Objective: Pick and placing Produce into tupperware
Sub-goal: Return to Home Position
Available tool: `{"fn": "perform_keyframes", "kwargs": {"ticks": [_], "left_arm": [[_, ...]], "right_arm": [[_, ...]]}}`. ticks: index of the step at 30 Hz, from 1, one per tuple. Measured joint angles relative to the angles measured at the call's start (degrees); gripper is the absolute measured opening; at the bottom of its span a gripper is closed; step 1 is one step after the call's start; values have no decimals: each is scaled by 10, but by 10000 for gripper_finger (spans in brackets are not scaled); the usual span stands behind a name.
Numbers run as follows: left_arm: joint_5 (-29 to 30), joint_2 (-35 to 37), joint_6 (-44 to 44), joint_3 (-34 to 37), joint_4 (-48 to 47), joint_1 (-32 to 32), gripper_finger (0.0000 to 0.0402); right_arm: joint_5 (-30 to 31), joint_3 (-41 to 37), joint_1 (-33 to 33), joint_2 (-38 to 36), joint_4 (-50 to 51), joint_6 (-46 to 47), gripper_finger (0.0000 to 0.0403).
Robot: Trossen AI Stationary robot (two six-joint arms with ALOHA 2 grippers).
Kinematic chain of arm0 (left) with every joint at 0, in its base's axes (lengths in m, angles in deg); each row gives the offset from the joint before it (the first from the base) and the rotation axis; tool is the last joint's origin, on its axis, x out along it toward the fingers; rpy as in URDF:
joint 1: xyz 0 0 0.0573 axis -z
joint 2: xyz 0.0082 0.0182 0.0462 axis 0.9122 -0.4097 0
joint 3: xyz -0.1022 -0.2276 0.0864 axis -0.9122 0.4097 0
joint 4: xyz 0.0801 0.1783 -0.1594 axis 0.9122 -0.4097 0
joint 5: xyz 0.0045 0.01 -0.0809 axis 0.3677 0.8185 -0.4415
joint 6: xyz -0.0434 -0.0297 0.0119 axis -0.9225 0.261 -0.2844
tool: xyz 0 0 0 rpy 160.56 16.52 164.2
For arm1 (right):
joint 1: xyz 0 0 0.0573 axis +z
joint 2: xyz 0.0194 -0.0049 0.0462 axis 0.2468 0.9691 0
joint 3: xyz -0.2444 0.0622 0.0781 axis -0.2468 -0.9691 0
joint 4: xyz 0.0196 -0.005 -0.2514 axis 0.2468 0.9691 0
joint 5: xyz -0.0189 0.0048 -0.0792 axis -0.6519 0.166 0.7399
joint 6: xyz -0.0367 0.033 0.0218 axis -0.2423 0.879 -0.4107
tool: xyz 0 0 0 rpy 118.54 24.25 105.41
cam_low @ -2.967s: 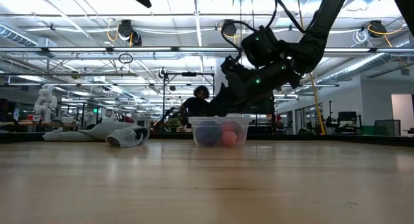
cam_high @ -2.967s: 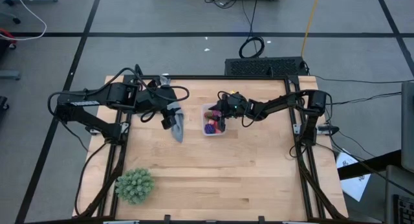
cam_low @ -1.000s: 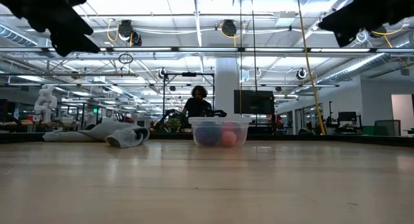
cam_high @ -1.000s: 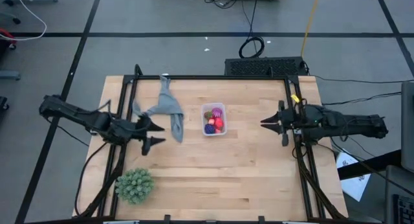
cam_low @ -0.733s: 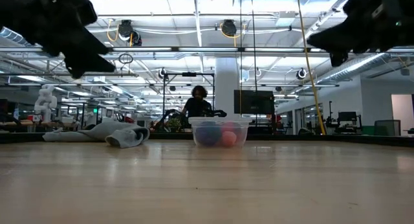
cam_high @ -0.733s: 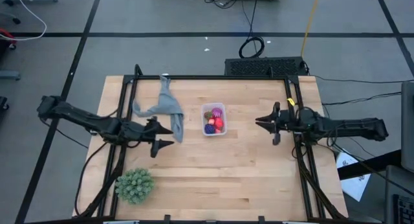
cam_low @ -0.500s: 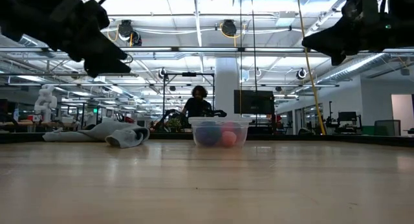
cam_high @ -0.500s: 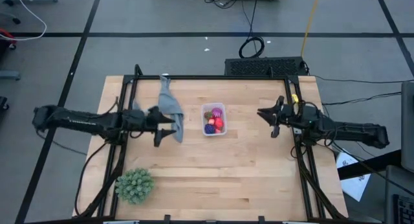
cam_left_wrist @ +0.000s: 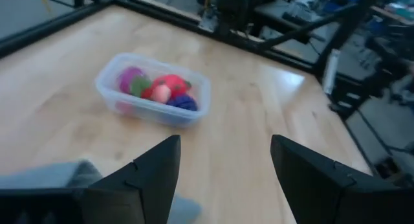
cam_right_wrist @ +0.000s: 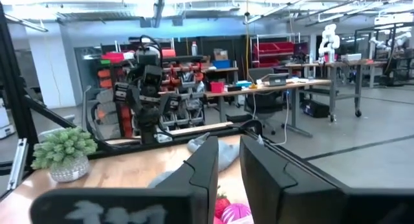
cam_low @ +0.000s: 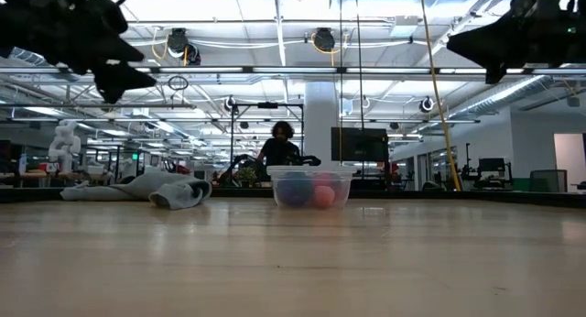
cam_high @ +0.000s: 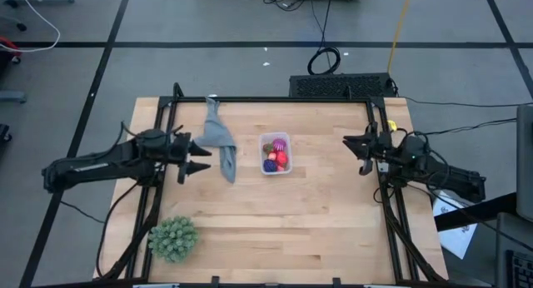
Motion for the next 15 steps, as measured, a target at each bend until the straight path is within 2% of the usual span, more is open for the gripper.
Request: {"fn": "perform_keyframes", "kwargs": {"ticks": [2,4,12,15], "left_arm": [[3,26,-3,0,-18,22,244],[19,46,-3,6,2,52,244],[158,75,-4,99,122,183,244],[190,77,-11,128,151,221,244]], "right_arm": [[0,2,0,-6,9,2,54],[0,1,0,-2,17,9,54],[-10,1,0,-6,36,12,54],[-10,1,0,-6,40,2,54]]}}
